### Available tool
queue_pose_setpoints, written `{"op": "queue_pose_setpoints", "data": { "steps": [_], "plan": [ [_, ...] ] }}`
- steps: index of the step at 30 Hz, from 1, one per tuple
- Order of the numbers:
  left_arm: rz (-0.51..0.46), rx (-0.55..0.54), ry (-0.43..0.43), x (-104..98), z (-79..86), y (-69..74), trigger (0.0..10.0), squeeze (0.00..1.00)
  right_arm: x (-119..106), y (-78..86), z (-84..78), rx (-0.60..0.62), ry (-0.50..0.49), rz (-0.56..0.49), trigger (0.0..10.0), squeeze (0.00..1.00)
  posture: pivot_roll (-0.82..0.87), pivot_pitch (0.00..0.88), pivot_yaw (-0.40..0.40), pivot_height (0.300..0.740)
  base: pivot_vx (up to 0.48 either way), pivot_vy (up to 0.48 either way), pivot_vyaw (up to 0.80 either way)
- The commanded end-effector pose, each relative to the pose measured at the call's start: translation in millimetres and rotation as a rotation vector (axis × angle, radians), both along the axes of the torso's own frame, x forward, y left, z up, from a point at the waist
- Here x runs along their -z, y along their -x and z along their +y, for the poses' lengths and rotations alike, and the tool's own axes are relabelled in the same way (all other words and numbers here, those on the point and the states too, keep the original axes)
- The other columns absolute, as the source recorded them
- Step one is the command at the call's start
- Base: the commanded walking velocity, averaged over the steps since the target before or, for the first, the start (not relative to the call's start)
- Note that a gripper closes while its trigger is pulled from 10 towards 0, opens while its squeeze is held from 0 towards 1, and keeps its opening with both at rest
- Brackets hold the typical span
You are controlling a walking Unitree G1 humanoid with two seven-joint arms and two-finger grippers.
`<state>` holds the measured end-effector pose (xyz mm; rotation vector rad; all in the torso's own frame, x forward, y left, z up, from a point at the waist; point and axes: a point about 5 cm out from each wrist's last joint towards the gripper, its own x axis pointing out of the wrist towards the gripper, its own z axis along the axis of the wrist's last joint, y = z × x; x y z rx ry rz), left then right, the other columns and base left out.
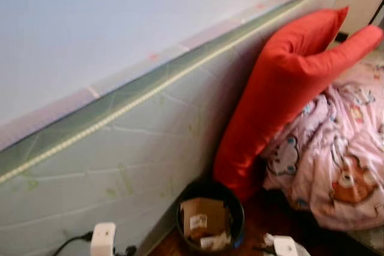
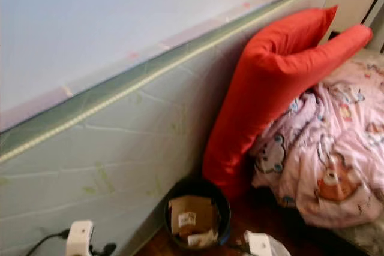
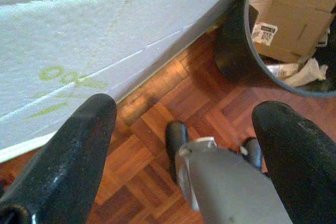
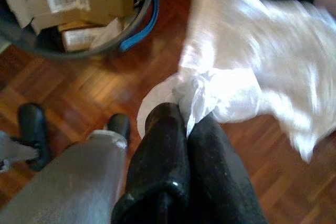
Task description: Clean up the room
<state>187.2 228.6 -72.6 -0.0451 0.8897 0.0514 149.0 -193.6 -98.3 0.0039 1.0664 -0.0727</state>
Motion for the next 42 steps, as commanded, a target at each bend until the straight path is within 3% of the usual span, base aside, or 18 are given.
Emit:
{"op": "queue_pose_setpoints", "data": {
  "steps": [1,20,34,42],
  "plan": [
    [0.019,0.000,-0.009,1.8,1.8,4.0,10.0,0.00,-0.7,-3.1,3.8,-0.011,-0.006,-0.008,10.0,0.00,0.04,0.000,-0.036,0.740,0.000,0.000,0.00],
    [0.022,-0.002,-0.008,2.1,1.6,4.3,10.0,0.00,-1.3,-4.2,4.0,-0.042,-0.002,-0.014,10.0,0.00,0.04,0.000,-0.039,0.740,0.000,0.000,0.00],
    [0.024,-0.001,-0.004,2.1,1.1,3.9,10.0,0.00,-1.5,-4.9,4.2,-0.048,-0.006,-0.015,10.0,0.00,0.04,0.000,-0.039,0.740,0.000,0.000,0.79],
    [0.023,-0.003,0.000,2.0,0.9,3.7,10.0,0.00,-1.3,-4.4,4.2,-0.031,-0.012,-0.012,10.0,0.00,0.04,0.000,-0.041,0.740,0.000,0.000,0.00]
  ]
}}
